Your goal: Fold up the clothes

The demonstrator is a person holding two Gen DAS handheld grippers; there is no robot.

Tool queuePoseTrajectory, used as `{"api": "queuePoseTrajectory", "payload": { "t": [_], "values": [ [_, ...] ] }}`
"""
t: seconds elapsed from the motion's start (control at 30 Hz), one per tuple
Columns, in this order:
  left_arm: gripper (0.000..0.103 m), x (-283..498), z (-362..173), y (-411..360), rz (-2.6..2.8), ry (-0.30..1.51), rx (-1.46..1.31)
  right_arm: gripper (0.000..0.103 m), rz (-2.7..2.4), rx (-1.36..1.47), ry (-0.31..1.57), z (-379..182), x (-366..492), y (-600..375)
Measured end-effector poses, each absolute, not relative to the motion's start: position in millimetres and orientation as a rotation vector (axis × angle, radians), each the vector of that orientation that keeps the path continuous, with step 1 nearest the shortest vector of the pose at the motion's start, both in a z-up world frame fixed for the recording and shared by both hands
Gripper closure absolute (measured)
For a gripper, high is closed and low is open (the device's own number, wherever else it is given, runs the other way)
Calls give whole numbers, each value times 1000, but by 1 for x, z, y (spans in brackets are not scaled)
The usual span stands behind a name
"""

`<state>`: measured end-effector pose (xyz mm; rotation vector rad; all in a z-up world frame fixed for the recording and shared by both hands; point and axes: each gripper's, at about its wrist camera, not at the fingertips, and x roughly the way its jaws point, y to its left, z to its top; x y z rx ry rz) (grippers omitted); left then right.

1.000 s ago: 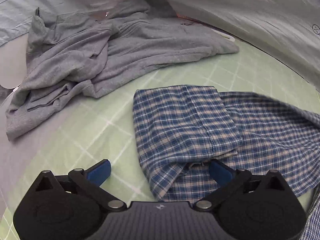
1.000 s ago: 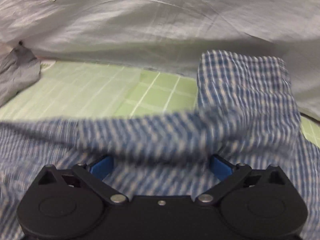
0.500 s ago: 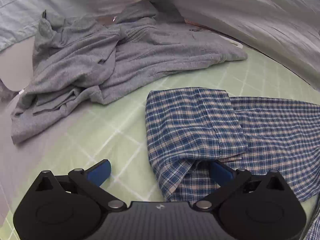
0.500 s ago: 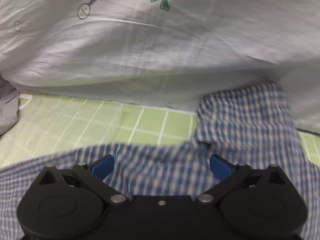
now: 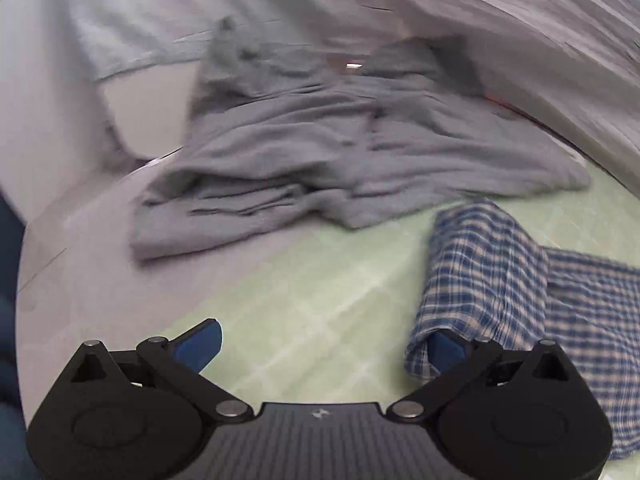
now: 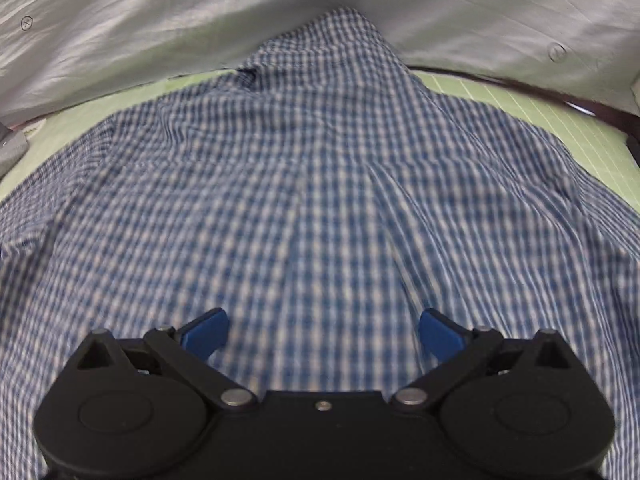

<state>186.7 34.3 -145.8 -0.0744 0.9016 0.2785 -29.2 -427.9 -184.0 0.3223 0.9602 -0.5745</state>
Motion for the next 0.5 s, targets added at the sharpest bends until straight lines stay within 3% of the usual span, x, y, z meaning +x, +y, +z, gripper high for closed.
{"api": "queuePoseTrajectory", "payload": {
  "t": [0.27, 0.4, 0.5],
  "values": [
    [0, 164, -135, 78, 283, 873, -275, 0, -577, 312, 943, -187, -31, -427],
    [1, 151, -144, 111, 321, 863, -658, 0, -577, 310, 932, -187, -32, -431],
    [1, 151, -143, 119, 318, 869, -729, 0, -581, 309, 922, -187, -34, -432]
  ]
}}
